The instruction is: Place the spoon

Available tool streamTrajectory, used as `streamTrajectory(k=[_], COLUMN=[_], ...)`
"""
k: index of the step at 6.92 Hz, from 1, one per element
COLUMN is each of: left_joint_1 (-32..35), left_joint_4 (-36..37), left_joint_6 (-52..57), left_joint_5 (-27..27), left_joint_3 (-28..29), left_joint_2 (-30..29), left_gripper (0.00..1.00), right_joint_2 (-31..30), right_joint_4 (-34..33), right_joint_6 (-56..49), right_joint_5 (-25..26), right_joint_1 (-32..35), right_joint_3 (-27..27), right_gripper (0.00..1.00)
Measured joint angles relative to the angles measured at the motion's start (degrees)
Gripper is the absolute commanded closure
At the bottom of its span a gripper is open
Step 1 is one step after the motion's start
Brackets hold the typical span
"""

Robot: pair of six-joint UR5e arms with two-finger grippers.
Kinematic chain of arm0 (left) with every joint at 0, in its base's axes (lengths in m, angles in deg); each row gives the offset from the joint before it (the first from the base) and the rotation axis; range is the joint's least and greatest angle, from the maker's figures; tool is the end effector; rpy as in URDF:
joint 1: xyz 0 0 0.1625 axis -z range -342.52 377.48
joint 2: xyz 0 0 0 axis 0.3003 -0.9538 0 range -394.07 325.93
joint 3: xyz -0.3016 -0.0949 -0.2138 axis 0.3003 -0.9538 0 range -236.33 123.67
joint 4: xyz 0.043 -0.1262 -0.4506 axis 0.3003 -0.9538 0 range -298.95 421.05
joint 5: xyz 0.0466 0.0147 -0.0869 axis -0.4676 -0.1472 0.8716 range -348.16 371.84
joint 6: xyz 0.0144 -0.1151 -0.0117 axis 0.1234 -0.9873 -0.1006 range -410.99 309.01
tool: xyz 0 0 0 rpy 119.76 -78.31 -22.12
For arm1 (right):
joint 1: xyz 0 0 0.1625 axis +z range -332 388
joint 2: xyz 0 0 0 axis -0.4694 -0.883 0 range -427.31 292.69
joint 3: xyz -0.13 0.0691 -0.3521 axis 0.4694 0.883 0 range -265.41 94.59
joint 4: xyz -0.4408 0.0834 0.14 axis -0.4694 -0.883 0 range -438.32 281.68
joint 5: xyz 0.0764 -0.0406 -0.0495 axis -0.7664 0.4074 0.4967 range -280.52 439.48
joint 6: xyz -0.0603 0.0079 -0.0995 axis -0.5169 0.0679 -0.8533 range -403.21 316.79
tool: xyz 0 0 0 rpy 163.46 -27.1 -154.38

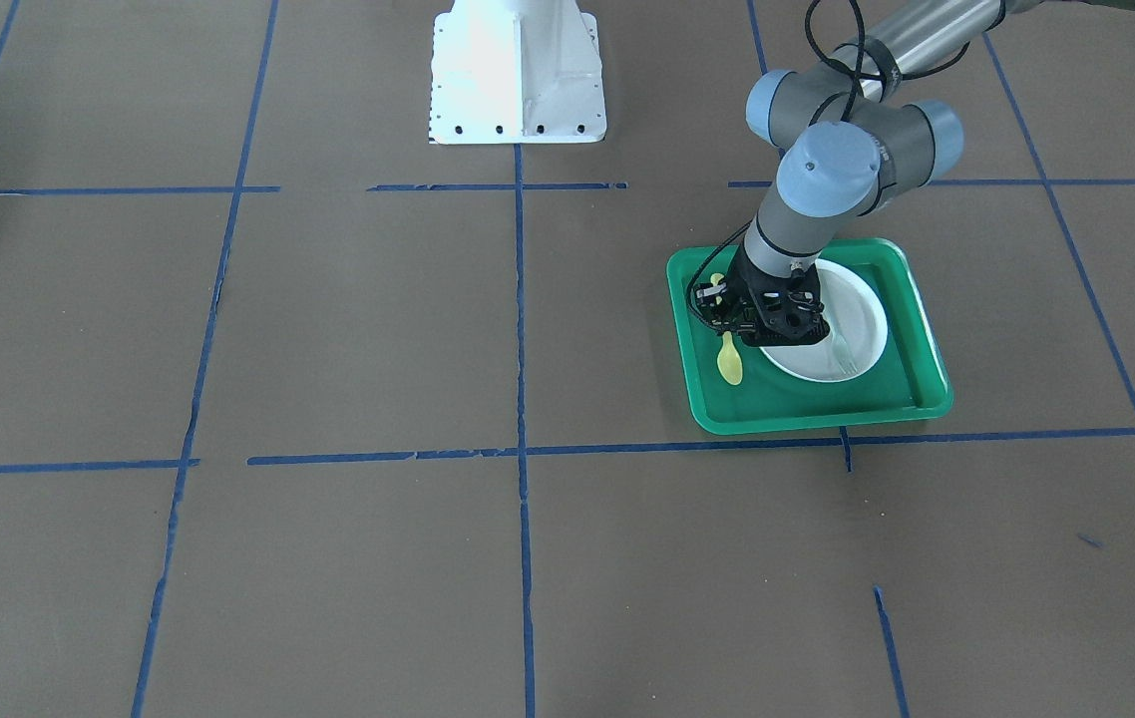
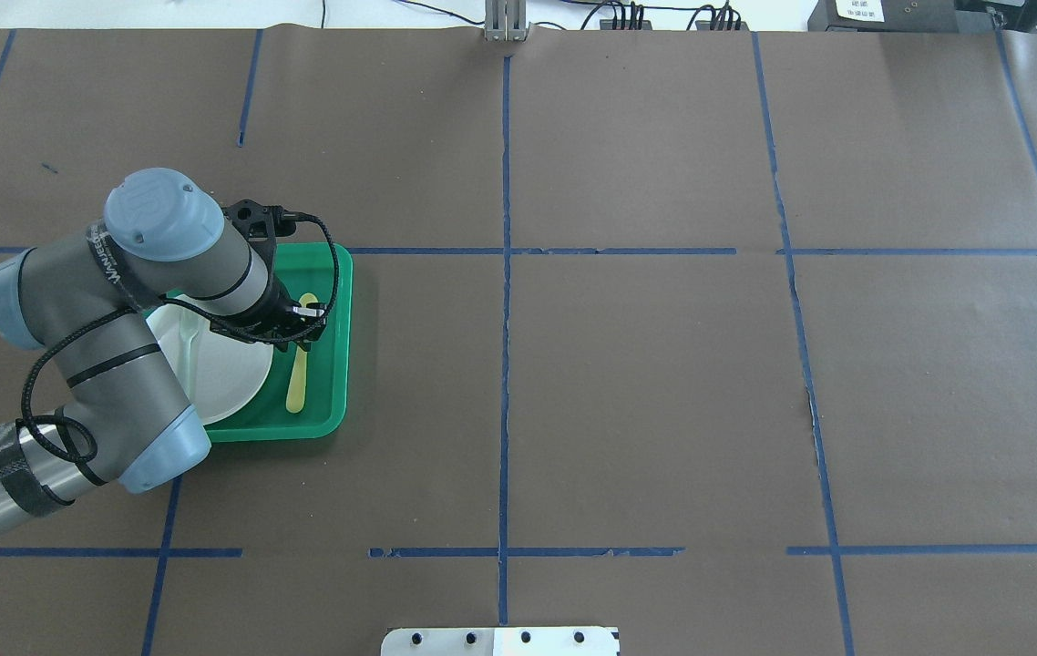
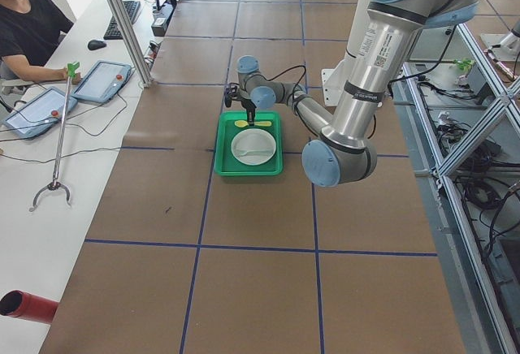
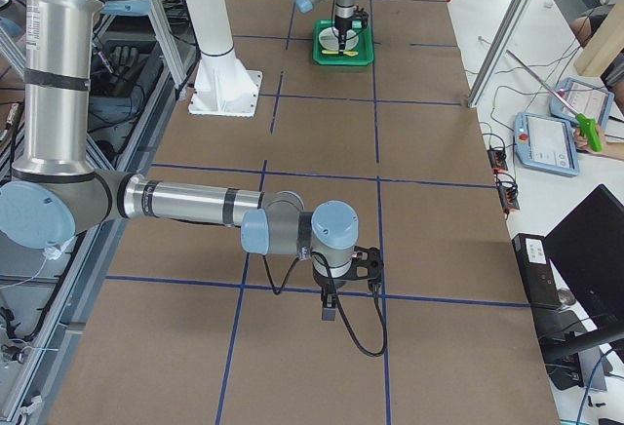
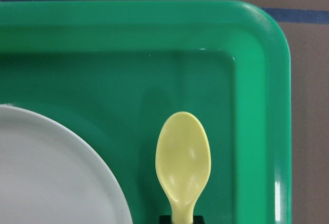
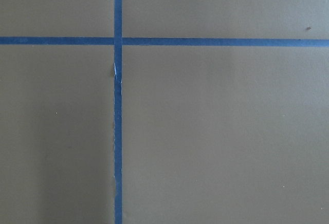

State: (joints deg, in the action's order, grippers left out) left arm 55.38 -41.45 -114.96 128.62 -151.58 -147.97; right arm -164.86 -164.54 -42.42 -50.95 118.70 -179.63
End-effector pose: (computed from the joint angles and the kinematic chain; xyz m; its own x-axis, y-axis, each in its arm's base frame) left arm 0.4963 -0.4886 0.3034 0.6668 -0.0228 -0.7449 0.0218 0.9997 -0.0110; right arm 0.0638 -0.4994 0.6550 0.7610 0.0180 0.6485 -0.0228 0.9997 -0.0010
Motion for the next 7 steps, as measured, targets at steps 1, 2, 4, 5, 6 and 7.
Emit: streamTrajectory(k=[1, 2, 4, 5, 6, 7], left_joint_1=[-0.02, 0.04, 1.41, 2.78, 4.90, 8.35], left_joint_4=[-0.02, 0.05, 1.26, 3.30, 5.66, 7.25], left_joint_6=[0.10, 0.15, 0.49, 1.14, 3.44, 8.13], left_joint_5=[0.02, 0.07, 0.19, 0.20, 0.20, 0.20], left_joint_3=[-0.12, -0.57, -3.37, -6.18, -8.95, -10.79], left_joint_2=[0.00, 0.00, 0.17, 0.38, 0.55, 0.80], left_gripper=[0.36, 0.20, 0.00, 0.00, 0.00, 0.00], right_joint_2=[0.00, 0.00, 0.00, 0.00, 0.00, 0.00], right_joint_4=[-0.01, 0.01, 0.01, 0.00, -0.01, -0.01], right_joint_6=[0.00, -0.02, -0.02, -0.01, 0.00, 0.00], right_joint_5=[0.00, 0.00, 0.00, 0.00, 0.00, 0.00], right_joint_1=[0.00, 0.00, 0.00, 0.00, 0.00, 0.00], right_joint_3=[0.00, 0.00, 0.00, 0.00, 0.00, 0.00], right_gripper=[0.00, 0.00, 0.00, 0.00, 0.00, 0.00])
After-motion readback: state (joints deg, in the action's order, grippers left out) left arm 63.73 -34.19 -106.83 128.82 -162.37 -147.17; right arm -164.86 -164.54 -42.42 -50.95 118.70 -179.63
